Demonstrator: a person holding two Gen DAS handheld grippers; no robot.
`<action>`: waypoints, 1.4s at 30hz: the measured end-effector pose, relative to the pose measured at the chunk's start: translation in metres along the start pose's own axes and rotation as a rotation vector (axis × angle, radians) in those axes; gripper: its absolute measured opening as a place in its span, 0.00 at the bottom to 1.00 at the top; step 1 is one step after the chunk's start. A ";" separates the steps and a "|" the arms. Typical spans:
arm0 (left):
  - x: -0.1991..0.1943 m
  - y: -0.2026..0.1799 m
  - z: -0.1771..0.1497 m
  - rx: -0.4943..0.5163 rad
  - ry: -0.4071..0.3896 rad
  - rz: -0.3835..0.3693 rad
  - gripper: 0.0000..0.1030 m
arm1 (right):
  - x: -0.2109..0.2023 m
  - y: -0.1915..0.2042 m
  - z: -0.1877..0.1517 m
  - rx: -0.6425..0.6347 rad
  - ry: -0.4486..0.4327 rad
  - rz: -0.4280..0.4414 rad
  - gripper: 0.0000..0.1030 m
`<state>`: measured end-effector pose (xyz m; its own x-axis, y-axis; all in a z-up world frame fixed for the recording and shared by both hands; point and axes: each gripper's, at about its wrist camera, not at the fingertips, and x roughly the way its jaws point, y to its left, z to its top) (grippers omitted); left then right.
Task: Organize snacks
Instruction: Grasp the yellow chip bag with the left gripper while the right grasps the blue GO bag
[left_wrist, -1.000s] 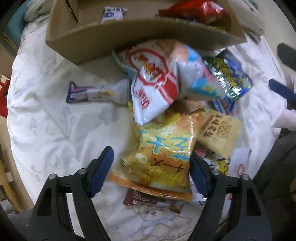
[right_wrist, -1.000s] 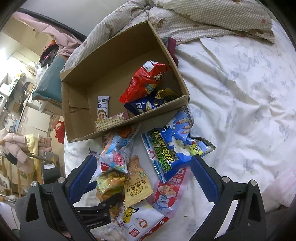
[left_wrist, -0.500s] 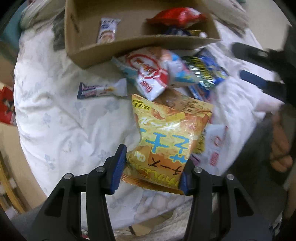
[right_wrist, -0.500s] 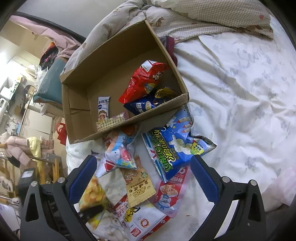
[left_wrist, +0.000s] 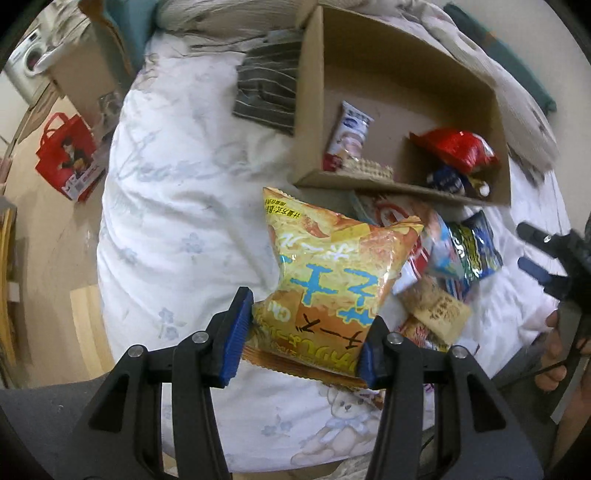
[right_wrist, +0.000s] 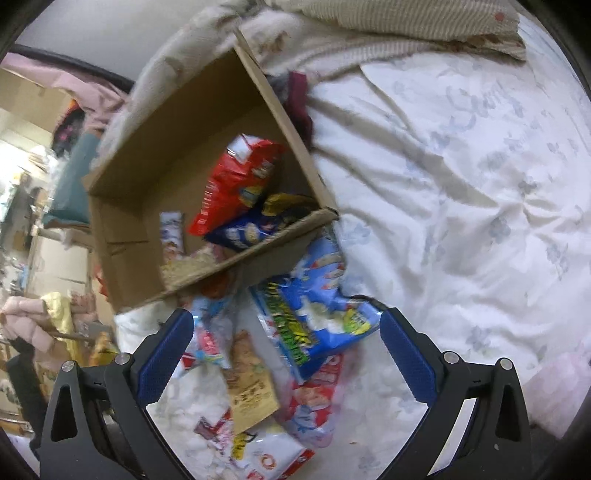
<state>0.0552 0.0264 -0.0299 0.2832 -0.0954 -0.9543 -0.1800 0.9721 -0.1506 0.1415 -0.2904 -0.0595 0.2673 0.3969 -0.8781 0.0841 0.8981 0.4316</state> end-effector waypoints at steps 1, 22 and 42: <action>0.000 0.001 -0.001 -0.001 -0.001 -0.001 0.45 | 0.005 0.000 0.001 -0.004 0.020 -0.011 1.00; 0.011 -0.013 -0.006 0.036 -0.006 0.019 0.45 | 0.103 0.037 -0.001 -0.405 0.212 -0.436 0.85; 0.000 -0.003 -0.010 0.026 -0.063 0.063 0.45 | 0.003 0.053 -0.014 -0.328 0.080 -0.257 0.39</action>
<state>0.0469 0.0211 -0.0320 0.3306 -0.0207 -0.9435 -0.1748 0.9811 -0.0828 0.1337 -0.2393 -0.0425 0.2013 0.1541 -0.9673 -0.1749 0.9773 0.1193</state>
